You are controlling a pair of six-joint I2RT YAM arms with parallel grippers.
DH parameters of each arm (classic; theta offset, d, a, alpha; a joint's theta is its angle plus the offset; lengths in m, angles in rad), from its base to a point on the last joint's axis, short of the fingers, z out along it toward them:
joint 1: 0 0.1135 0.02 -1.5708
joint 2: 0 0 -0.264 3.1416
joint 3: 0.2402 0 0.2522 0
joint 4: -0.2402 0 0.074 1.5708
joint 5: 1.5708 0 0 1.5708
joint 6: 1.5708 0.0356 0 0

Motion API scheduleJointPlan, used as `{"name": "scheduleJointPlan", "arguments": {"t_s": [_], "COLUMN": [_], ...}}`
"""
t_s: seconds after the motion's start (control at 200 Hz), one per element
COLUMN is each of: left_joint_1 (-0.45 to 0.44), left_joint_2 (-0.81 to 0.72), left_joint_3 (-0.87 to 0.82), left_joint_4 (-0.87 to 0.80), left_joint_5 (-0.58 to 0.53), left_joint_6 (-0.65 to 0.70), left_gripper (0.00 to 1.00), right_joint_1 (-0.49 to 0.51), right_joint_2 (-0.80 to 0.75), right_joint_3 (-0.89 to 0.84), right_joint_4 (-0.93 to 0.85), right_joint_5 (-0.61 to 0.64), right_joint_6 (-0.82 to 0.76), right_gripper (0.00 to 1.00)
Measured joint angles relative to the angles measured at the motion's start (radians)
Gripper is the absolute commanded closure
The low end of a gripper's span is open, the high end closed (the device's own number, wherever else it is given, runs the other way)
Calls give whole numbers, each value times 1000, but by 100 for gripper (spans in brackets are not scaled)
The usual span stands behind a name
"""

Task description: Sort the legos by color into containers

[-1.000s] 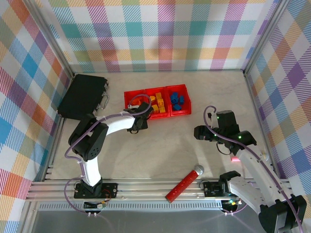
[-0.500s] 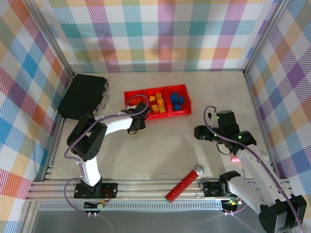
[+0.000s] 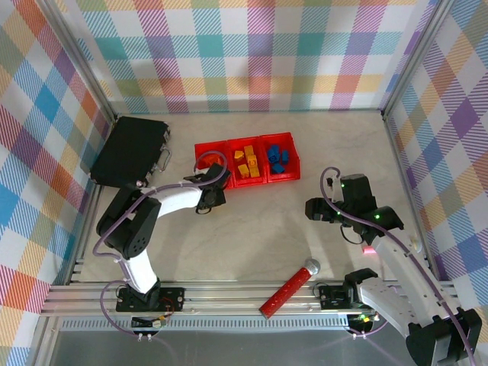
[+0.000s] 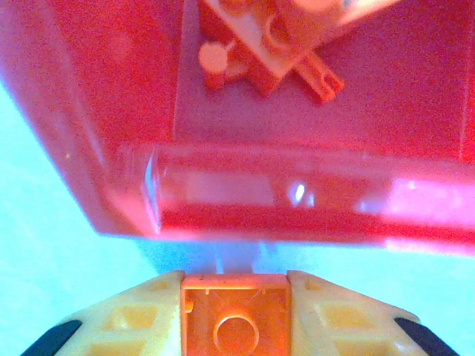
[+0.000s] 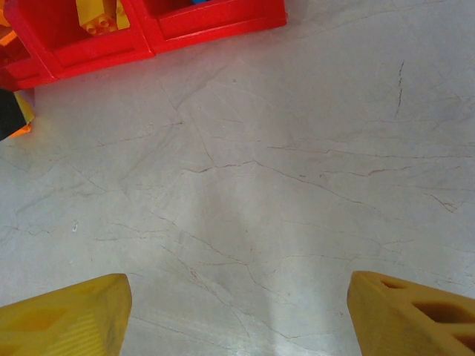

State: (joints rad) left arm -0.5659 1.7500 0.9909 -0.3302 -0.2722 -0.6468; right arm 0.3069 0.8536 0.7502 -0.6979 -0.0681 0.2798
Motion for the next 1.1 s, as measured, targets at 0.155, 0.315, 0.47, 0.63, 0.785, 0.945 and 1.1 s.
{"name": "scheduleJointPlan", "arguments": {"t_s": [0.155, 0.315, 0.47, 0.63, 0.785, 0.945, 1.1], "left_joint_1": [-2, -18, -29, -26, 0, 59, 118], "left_joint_2": [-121, -242, -305, -285, -173, -42, 84], "left_joint_3": [-52, -43, 26, 196, 405, 521, 601], "left_joint_4": [-10, -47, -135, -228, -274, -298, -312], "left_joint_5": [48, 62, 51, 1, -9, 18, 47], "left_joint_6": [14, 38, 78, 164, 262, 318, 338], "left_gripper": [82, 81, 79, 77, 77, 78, 78], "right_joint_1": [0, 0, 0, 0, 0, 0, 0], "right_joint_2": [0, 5, 8, 9, 8, -4, -9], "right_joint_3": [0, 0, 0, 0, 0, 0, 0], "right_joint_4": [0, 1, 1, 1, 0, -5, -18], "right_joint_5": [0, 0, 0, 0, 0, 0, 0], "right_joint_6": [0, 0, 1, 1, 1, 1, 0], "right_gripper": [23, 23, 23, 23, 23, 23, 23]}}
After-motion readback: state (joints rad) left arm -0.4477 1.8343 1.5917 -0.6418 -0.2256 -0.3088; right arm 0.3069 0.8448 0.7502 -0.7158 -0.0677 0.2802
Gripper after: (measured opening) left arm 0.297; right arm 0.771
